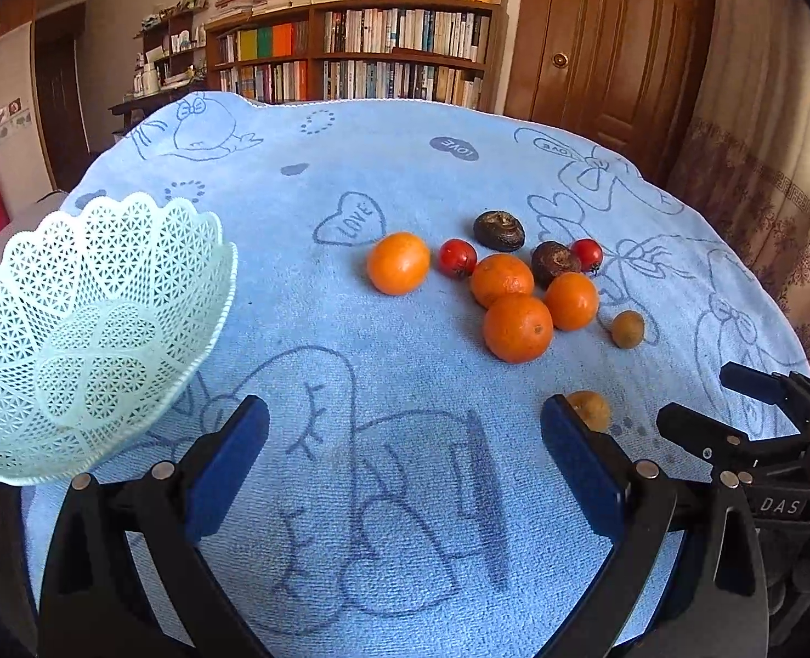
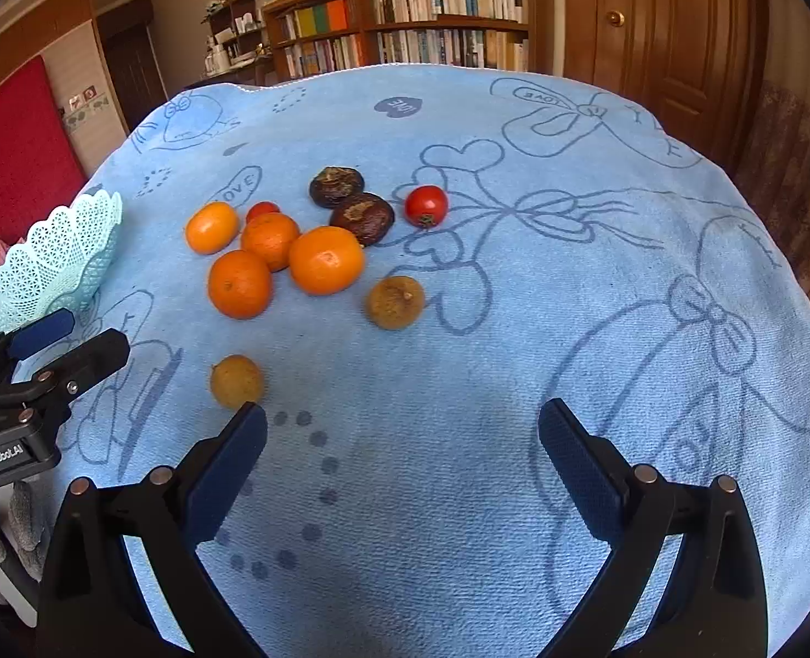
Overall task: Organize fruits
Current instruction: 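Close the right tool around a small brown-yellow fruit, then grasp an orange with the left tool while the right tool holds the brown fruit, then release the orange into the basket with the left tool while the right tool drops its fruit in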
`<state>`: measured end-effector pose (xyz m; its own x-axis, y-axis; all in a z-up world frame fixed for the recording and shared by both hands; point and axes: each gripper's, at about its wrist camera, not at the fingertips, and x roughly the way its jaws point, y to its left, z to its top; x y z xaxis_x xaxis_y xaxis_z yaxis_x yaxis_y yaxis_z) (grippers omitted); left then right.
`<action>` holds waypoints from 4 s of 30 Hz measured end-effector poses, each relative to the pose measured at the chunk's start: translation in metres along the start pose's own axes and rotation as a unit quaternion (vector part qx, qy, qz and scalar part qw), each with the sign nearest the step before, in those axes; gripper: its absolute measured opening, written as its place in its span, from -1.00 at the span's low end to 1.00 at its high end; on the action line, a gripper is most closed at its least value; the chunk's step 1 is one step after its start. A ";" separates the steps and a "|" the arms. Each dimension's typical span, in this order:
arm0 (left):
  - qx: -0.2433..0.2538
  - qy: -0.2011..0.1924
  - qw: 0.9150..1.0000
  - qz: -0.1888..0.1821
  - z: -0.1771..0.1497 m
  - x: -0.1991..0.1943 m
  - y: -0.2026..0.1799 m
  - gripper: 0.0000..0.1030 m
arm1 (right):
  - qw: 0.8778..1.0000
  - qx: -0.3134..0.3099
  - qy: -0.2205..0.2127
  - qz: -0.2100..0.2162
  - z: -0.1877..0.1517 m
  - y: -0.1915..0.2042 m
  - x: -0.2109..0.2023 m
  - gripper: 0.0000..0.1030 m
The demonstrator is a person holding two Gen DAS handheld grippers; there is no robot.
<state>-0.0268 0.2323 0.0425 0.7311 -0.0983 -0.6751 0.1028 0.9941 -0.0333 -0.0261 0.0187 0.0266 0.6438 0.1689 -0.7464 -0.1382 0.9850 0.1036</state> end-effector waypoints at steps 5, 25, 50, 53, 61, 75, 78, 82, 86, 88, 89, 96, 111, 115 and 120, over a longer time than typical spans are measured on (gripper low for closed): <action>-0.005 -0.029 0.999 0.018 0.013 -0.020 0.016 0.96 | 0.999 -0.039 -0.010 0.021 0.002 0.030 -0.003 0.87; -0.022 -0.048 0.998 0.033 0.029 -0.031 0.033 0.96 | 0.996 -0.049 0.028 0.068 0.010 0.056 0.024 -0.45; 0.075 0.060 0.995 -0.042 0.041 0.075 -0.058 0.39 | 1.000 0.029 -0.004 -0.003 0.027 -0.003 0.016 -0.45; 0.057 0.074 0.994 -0.065 0.039 0.084 -0.054 0.11 | 1.000 0.028 -0.003 -0.003 0.026 -0.003 0.019 -0.45; 0.046 0.057 0.993 -0.092 0.035 0.074 -0.050 -0.22 | 1.000 0.022 -0.005 -0.002 0.025 0.001 0.020 -0.45; 0.022 -0.006 0.998 -0.053 0.043 0.028 -0.023 -0.22 | 1.000 0.020 -0.010 0.001 0.026 0.007 0.015 -0.45; 0.010 -0.029 0.999 -0.025 0.051 0.014 -0.007 -0.22 | 1.000 0.021 -0.011 0.003 0.027 0.008 0.014 -0.45; -0.005 -0.047 0.999 0.003 0.063 -0.003 0.019 -0.22 | 1.000 0.019 -0.016 0.007 0.027 0.011 0.009 -0.45; -0.021 -0.057 0.997 0.037 0.069 -0.018 0.052 -0.22 | 0.999 0.019 -0.022 0.013 0.028 0.014 0.004 -0.45; -0.030 -0.059 0.996 0.052 0.069 -0.025 0.070 -0.22 | 0.999 0.020 -0.024 0.020 0.029 0.017 0.002 -0.45; -0.034 -0.059 0.996 0.060 0.068 -0.029 0.079 -0.22 | 0.999 0.020 -0.024 0.024 0.029 0.019 0.001 -0.45; -0.056 -0.046 0.993 0.097 0.055 -0.039 0.128 -0.22 | 0.998 0.009 -0.035 0.043 0.035 0.037 -0.007 -0.45; -0.124 -0.088 0.981 0.119 0.046 -0.072 0.177 0.79 | 0.995 -0.037 -0.034 0.089 0.067 0.099 -0.010 -0.44; -0.139 -0.112 0.975 0.132 0.040 -0.090 0.190 0.86 | 0.991 -0.064 -0.032 0.117 0.079 0.135 -0.010 -0.44; -0.149 -0.126 0.971 0.137 0.034 -0.103 0.200 0.90 | 0.983 -0.098 -0.028 0.150 0.087 0.183 -0.008 -0.44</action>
<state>-0.0585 0.4400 0.1310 0.8494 0.2014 -0.4877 -0.2915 0.9496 -0.1157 0.0089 0.2004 0.1084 0.5912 0.4583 -0.6636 -0.4680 0.8651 0.1805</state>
